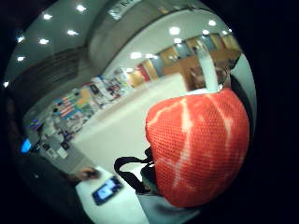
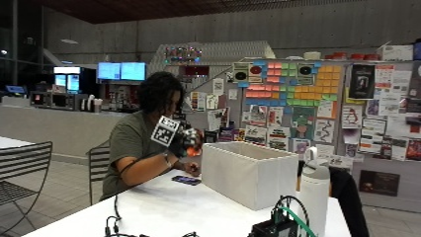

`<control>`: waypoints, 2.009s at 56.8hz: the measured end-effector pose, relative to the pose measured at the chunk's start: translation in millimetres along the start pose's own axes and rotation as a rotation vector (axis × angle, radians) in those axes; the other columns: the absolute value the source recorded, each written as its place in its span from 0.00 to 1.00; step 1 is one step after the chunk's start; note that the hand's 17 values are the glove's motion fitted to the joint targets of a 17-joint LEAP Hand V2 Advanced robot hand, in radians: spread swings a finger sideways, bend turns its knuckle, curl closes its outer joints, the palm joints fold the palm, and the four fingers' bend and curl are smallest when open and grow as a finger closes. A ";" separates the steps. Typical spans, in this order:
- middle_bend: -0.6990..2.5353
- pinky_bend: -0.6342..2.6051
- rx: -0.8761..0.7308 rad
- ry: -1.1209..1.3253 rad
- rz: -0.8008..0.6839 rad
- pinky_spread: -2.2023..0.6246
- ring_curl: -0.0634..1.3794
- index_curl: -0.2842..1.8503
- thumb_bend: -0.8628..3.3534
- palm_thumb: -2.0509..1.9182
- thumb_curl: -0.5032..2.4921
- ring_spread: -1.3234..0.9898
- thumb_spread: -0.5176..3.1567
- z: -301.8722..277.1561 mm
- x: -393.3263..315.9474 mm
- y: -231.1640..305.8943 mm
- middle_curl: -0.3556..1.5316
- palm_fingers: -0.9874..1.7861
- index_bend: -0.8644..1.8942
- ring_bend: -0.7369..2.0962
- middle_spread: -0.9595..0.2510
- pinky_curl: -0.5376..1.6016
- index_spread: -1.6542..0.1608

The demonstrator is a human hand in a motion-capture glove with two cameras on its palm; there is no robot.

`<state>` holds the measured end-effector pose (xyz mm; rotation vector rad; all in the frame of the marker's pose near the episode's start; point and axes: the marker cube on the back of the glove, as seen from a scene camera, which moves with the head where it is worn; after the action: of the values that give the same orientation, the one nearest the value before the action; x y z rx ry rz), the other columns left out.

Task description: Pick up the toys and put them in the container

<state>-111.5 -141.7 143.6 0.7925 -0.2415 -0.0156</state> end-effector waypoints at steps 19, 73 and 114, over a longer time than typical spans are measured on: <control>0.62 0.58 -0.047 -0.162 -0.321 0.63 0.52 0.63 0.21 0.60 0.41 0.42 0.41 -7.8 -199.5 -127.8 0.69 0.75 0.55 0.80 0.51 0.56 0.70; 0.42 0.48 -0.768 -0.084 -0.186 0.76 0.28 0.53 0.18 0.49 0.34 0.47 0.40 134.4 -151.5 -139.5 0.52 0.32 0.42 0.49 0.60 0.48 0.67; 0.33 0.43 -0.848 0.138 -0.201 0.79 0.23 0.43 0.18 0.48 0.25 0.47 0.41 -29.3 -54.2 31.5 0.43 0.40 0.39 0.46 0.64 0.42 0.65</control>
<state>-160.2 -93.3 134.8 -0.0315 -0.0086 -0.2374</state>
